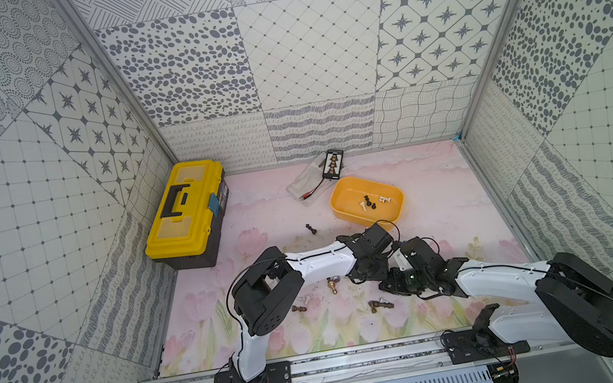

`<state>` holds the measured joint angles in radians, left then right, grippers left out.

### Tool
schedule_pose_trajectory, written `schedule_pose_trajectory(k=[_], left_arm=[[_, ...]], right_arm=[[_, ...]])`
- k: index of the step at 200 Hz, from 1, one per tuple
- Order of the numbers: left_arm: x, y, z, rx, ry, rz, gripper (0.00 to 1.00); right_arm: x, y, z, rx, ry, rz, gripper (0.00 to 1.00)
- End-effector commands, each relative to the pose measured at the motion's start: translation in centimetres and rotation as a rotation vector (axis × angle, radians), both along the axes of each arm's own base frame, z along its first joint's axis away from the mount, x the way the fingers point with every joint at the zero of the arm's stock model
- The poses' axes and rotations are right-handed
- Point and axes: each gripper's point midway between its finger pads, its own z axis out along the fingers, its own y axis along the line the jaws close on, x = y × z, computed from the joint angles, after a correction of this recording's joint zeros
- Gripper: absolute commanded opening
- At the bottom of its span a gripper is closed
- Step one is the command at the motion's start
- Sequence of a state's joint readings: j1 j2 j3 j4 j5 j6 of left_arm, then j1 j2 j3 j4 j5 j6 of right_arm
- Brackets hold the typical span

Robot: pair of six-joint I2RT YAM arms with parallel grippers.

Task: Put the chess pieces into the storage box
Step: Pick up the chess piece at the center of the board.

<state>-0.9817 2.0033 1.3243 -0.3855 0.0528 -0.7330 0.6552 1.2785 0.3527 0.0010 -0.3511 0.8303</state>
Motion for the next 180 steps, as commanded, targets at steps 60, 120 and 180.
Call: schedule_pose_trajectory(k=[60, 120, 180], left_arm=[[-3.5, 3.9, -3.9, 0.155, 0.157, 0.016, 0.16], [-2.2, 4.7, -2.9, 0.193, 0.081, 0.04, 0.07], [1.0, 4.5, 0.0, 0.162, -0.034, 0.099, 0.06]], right_arm=[[-2.1, -3.6, -3.9, -0.175, 0.1, -0.043, 0.01], [-2.2, -4.0, -3.6, -0.185, 0.091, -0.056, 0.03], [-2.0, -4.4, -3.3, -0.206, 0.08, -0.065, 0.22]])
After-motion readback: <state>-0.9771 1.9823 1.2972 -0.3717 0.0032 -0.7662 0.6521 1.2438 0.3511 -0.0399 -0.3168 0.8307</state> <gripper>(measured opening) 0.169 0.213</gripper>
